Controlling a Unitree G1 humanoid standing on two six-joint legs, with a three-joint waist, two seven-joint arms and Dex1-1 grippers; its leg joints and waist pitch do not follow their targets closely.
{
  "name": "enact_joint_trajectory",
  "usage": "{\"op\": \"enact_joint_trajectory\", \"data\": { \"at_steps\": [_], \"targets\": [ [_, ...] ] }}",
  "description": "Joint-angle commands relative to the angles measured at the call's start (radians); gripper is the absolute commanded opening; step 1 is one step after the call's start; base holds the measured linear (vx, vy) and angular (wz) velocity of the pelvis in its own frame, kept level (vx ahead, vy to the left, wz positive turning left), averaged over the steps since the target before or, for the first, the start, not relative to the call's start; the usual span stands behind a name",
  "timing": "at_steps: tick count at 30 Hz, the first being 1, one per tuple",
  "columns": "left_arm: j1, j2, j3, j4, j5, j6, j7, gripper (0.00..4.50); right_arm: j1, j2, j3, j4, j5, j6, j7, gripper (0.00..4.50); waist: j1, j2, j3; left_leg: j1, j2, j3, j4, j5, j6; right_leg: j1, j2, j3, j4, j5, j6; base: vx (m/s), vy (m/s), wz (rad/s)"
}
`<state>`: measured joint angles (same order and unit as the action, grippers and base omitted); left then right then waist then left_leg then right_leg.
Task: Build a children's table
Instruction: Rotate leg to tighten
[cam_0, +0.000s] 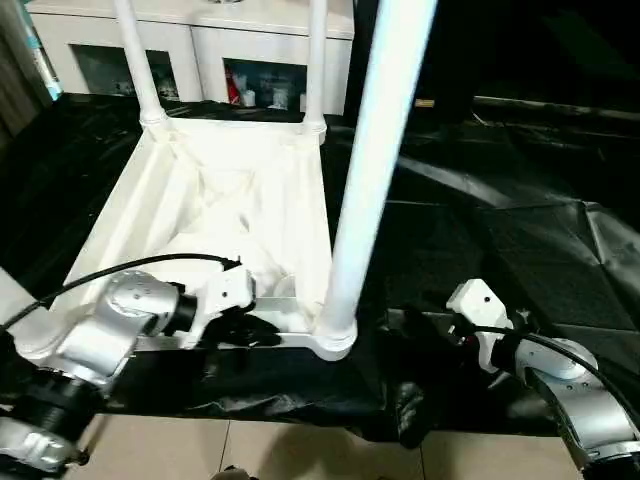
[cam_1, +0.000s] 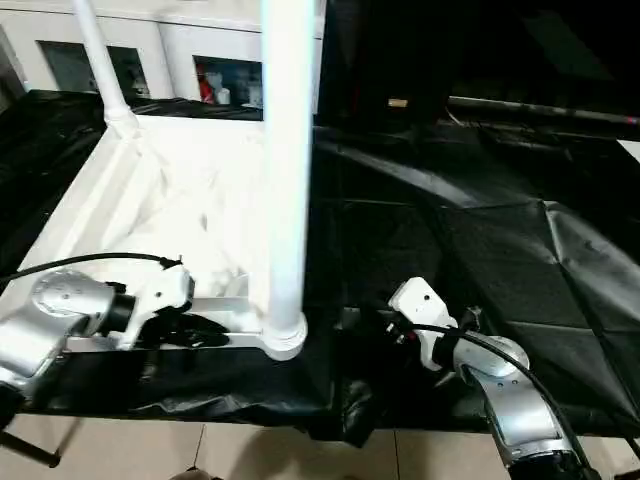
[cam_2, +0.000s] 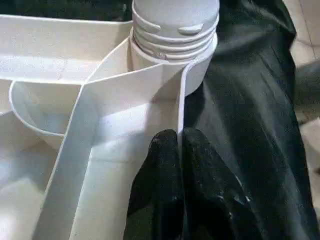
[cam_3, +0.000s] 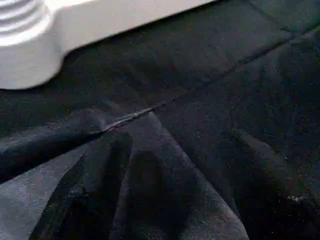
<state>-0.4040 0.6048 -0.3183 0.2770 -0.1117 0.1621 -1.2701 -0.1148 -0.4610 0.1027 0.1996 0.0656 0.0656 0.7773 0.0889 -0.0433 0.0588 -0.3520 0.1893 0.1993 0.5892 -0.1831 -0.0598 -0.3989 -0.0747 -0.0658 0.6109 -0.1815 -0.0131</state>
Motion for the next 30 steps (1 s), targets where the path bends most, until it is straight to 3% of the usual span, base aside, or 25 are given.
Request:
{"op": "enact_joint_trajectory", "data": {
  "at_steps": [1,3,6,10,14,16,19,24,30],
  "targets": [
    [-0.032,-0.053,-0.005,0.053,0.008,-0.014,0.046,0.10,-0.023,-0.004,-0.027,-0.032,0.065,0.021,0.047,3.12,0.004,-0.004,-0.057,0.010,0.045,-0.026,-0.073,-0.283,0.016,0.038,-0.075,0.052,-0.086,-0.368,-0.158,0.000,0.000,0.00],
    [-0.069,-0.099,-0.016,0.093,0.012,-0.027,0.062,0.10,-0.028,-0.007,-0.029,-0.047,0.119,0.042,0.112,3.12,0.008,0.000,-0.057,0.013,0.045,-0.026,-0.071,-0.290,0.021,0.037,-0.076,0.052,-0.090,-0.381,-0.150,0.000,0.000,0.00],
    [-0.100,-0.119,-0.038,0.125,0.035,-0.038,0.062,0.00,-0.046,-0.003,-0.040,-0.042,0.161,0.076,0.145,3.38,0.011,-0.005,-0.059,0.008,0.043,-0.027,-0.071,-0.269,0.026,0.040,-0.076,0.051,-0.090,-0.380,-0.140,0.000,0.000,0.00],
    [-0.133,-0.151,-0.057,0.156,0.051,-0.041,0.051,0.00,-0.056,-0.005,-0.036,-0.050,0.201,0.098,0.196,3.79,0.018,-0.003,-0.062,0.007,0.047,-0.027,-0.069,-0.238,0.027,0.041,-0.077,0.050,-0.083,-0.323,-0.159,0.000,0.000,0.00],
    [-0.179,-0.182,-0.068,0.210,0.062,-0.044,0.025,0.00,-0.085,-0.023,0.003,-0.032,0.198,0.110,0.256,4.02,0.028,0.007,-0.063,0.009,0.044,-0.024,-0.069,-0.239,0.026,0.042,-0.074,0.049,-0.082,-0.280,-0.180,0.000,0.000,0.00],
    [-0.183,-0.184,-0.070,0.216,0.063,-0.046,0.021,0.00,-0.094,-0.021,0.006,-0.026,0.198,0.111,0.260,4.25,0.028,0.003,-0.064,0.006,0.044,-0.027,-0.069,-0.242,0.019,0.046,-0.078,0.048,-0.082,-0.301,-0.173,0.000,0.000,0.00],
    [-0.196,-0.190,-0.075,0.245,0.072,-0.056,0.014,0.00,-0.127,-0.003,0.020,0.007,0.188,0.108,0.257,4.45,0.030,0.000,-0.063,0.011,0.045,-0.027,-0.068,-0.252,0.015,0.041,-0.079,0.048,-0.087,-0.332,-0.166,0.000,0.000,0.00],
    [-0.205,-0.197,-0.077,0.269,0.078,-0.066,0.008,0.00,-0.182,0.037,0.038,0.090,0.126,0.059,0.201,4.45,0.035,0.006,-0.065,0.012,0.047,-0.028,-0.070,-0.251,0.001,0.041,-0.080,0.047,-0.083,-0.314,-0.178,0.000,0.000,0.00],
    [-0.223,-0.208,-0.072,0.306,0.087,-0.081,0.002,0.00,-0.232,0.058,0.079,0.159,0.087,0.037,0.203,4.45,0.036,0.004,-0.065,0.011,0.047,-0.028,-0.071,-0.252,-0.002,0.043,-0.081,0.048,-0.080,-0.300,-0.184,0.000,0.000,0.00]
  ]
}}
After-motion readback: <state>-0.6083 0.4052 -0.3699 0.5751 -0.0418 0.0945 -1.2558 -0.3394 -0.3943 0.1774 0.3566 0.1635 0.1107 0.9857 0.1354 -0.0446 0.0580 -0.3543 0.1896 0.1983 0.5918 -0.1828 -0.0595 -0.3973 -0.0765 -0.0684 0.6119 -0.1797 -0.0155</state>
